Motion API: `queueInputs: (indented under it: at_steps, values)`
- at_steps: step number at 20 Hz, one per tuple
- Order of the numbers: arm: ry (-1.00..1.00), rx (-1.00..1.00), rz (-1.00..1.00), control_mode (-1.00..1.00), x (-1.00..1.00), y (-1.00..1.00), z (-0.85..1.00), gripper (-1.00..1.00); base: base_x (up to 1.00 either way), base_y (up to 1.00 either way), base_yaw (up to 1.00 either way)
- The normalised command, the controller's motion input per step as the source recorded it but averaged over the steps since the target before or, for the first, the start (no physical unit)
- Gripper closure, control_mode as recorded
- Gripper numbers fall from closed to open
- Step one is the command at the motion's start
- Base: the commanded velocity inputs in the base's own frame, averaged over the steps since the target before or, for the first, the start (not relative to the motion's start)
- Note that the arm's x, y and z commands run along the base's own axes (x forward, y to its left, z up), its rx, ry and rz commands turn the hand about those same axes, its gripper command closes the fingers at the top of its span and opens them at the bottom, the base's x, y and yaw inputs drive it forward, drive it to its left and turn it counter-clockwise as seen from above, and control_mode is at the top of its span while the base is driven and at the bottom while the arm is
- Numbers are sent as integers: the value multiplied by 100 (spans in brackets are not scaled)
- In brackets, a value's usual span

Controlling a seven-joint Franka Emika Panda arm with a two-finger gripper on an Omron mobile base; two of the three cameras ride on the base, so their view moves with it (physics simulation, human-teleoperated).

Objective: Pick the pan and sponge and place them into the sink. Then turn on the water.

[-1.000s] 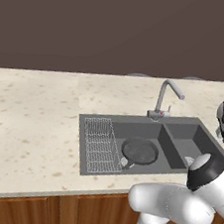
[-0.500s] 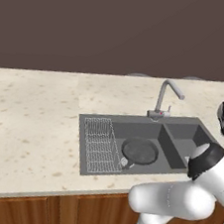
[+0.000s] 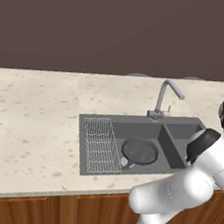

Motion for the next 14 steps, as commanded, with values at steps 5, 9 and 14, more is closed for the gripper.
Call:
queueInputs:
  at_steps: [5, 9, 14]
  values:
    - [0, 6, 7, -100, 16, -21, -4, -100, 0, 0, 0]
    - [2, 3, 7, -100, 17, -22, -14, -100, 0, 0, 0]
    - [7, 1, 3, -100, 15, -25, -14, -100, 0, 0, 0]
